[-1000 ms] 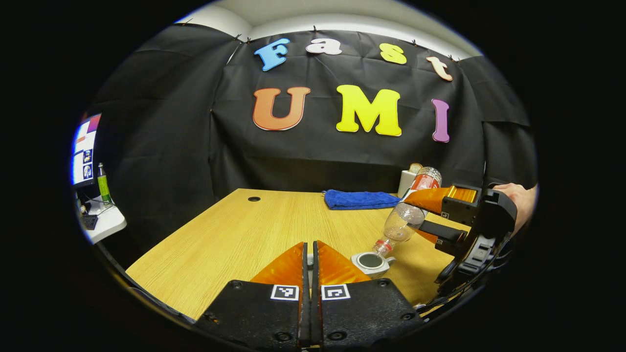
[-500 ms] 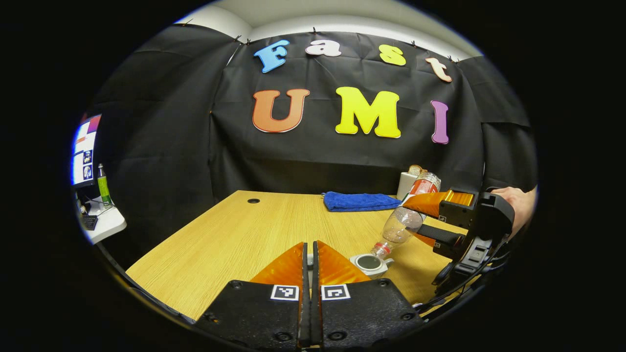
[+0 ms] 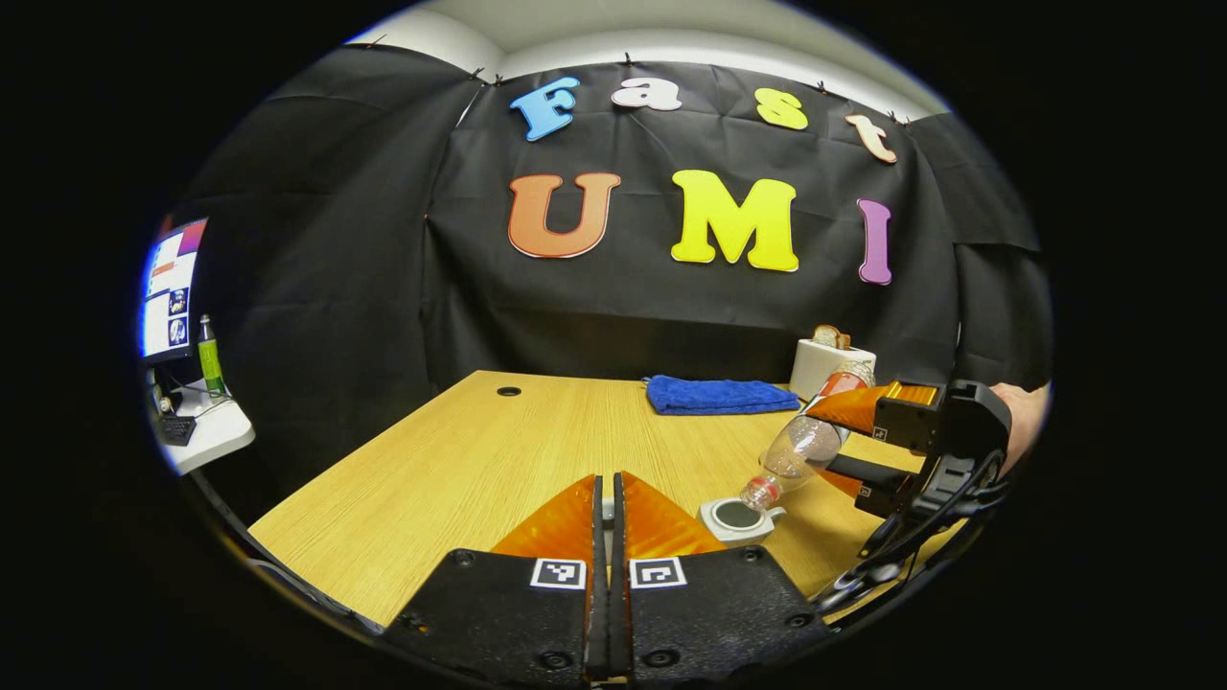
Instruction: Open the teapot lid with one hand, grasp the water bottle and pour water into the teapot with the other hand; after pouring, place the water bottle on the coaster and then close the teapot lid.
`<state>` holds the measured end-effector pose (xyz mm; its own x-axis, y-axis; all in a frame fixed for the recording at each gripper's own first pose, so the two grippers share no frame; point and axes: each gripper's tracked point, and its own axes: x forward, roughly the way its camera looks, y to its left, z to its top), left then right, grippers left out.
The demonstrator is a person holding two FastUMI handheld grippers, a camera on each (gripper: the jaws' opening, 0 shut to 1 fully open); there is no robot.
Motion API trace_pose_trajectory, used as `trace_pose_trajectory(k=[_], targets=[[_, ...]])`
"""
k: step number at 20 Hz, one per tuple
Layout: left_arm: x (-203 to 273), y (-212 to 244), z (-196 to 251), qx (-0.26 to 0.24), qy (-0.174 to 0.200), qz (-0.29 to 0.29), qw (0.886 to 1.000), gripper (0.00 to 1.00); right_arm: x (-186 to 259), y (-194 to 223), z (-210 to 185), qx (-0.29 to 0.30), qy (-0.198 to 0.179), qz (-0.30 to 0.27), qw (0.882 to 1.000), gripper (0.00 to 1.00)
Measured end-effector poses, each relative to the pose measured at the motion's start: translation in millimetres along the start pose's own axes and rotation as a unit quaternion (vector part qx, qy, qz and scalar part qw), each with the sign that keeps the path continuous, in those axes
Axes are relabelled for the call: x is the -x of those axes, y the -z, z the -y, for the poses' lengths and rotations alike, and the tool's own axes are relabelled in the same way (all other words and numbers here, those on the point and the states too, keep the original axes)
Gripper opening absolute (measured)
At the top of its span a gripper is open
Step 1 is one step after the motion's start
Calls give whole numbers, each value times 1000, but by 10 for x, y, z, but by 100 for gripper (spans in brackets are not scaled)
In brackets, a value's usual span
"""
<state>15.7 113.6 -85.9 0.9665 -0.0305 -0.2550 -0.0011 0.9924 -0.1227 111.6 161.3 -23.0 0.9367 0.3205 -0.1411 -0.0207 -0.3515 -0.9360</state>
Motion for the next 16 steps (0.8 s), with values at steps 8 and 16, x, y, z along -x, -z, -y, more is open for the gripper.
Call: trace_pose_trajectory(k=[8, 16], targets=[[-21, 7, -34, 3, -12, 1, 1000, 3, 77, 222, -3, -309, -40, -9, 950, 72], [-75, -59, 530, -23, 18, 9, 1000, 3, -115, 964, 447, -630, 23, 2, 776, 71]])
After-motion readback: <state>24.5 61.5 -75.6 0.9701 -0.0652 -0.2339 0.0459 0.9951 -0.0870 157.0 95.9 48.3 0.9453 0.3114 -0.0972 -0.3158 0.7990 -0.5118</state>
